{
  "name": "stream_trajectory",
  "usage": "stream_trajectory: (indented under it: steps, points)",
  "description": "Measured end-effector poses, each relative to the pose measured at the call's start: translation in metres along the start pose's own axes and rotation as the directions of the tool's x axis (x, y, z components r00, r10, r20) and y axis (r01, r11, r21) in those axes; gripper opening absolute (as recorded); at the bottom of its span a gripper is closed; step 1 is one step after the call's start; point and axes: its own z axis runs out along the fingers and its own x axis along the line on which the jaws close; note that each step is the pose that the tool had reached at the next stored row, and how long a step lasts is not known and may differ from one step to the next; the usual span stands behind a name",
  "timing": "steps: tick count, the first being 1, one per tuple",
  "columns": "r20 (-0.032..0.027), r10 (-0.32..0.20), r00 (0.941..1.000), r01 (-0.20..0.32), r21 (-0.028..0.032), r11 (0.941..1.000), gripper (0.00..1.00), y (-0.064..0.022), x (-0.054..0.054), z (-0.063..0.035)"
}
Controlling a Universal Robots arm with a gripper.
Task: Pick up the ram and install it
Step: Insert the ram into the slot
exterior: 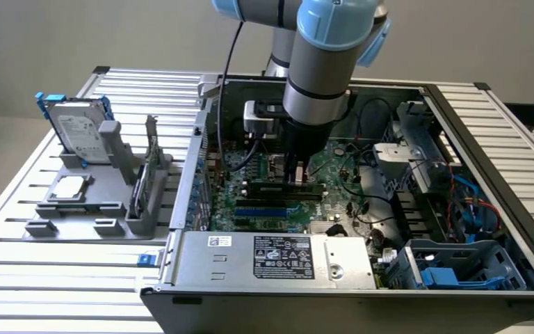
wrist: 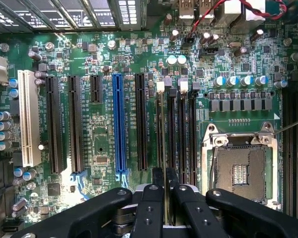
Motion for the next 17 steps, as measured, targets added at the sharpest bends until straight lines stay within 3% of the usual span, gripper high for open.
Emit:
stream_trajectory:
  steps: [17]
  points:
    - [0.0001, 0.0, 1.0, 0.0, 0.0, 1.0, 0.15, 0.0, -0.0001, 0.002]
